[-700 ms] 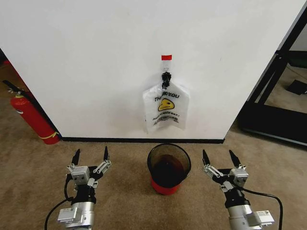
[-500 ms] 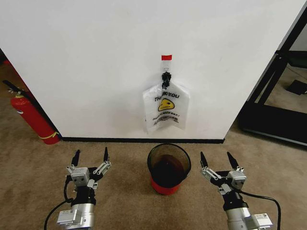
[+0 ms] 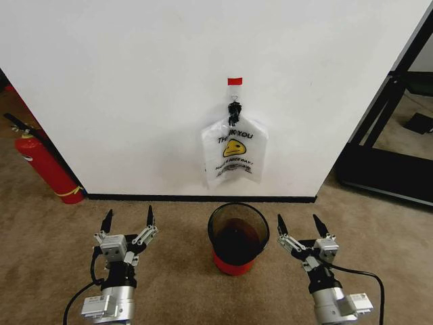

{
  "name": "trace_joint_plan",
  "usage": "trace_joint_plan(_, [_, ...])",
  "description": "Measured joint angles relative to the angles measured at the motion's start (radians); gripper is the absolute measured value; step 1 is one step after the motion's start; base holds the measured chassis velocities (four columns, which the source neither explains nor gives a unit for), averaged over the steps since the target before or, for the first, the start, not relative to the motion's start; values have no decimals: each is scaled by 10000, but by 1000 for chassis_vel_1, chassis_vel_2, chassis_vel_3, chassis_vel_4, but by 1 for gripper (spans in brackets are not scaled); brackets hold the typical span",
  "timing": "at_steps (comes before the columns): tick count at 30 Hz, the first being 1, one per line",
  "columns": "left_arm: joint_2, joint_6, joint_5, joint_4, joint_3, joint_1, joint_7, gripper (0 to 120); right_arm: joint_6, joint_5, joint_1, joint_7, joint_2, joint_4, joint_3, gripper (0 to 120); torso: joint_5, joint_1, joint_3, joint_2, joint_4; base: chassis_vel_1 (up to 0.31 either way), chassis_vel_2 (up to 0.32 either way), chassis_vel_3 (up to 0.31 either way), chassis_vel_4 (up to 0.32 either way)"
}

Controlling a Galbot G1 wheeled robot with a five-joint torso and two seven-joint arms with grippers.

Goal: Pick up the garbage bag from the wall and place it over the trash bin.

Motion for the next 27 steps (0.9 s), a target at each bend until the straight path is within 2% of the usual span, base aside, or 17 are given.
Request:
trace_joint_plan(2, [13,0,17,-1,0,21,0,100,-89,454,328,-94,-176,-148,-6,100,0,0,0,0,2,0,0,0,0])
trace_joint_plan(4, [117,3,25,3,36,-1,0,100,-226,1566,1065,-417,-615,-536,16,100,3,0,1,-1,7,0,0,0,0])
trace_joint_plan(8, [394,102,-47,268,385,-248,12,100,-645,3369,1830,-1219,-1200,-997,182,100,-2,0,1,0,-1,0,0,0,0])
trace_joint_plan(12, [518,101,-62,376,505,-263,32,100,-1045,4310,2590,-1628,-1517,-1559,19,100,-3,0,1,-1,-3,0,0,0,0])
trace_joint_plan(16, [832,100,-63,258,340,-186,46,100,-1797,6022,5026,-1858,-1921,-3046,-1136,100,-1,1,2,-1,5,0,0,0,0])
trace_joint_plan(18, [858,106,-73,232,305,-179,46,100,-1894,6262,5352,-1857,-1949,-3253,-1324,100,-2,1,2,-1,5,0,0,0,0])
trace_joint_plan(24, [790,119,-21,179,210,-21,75,100,-2660,7819,7766,-1978,-1872,-5098,-2952,100,0,1,2,-1,3,0,0,0,0])
trace_joint_plan(27, [792,72,32,234,230,17,190,100,-2855,8181,8474,-2135,-1723,-5651,-3244,100,-5,1,1,-1,4,0,0,0,0])
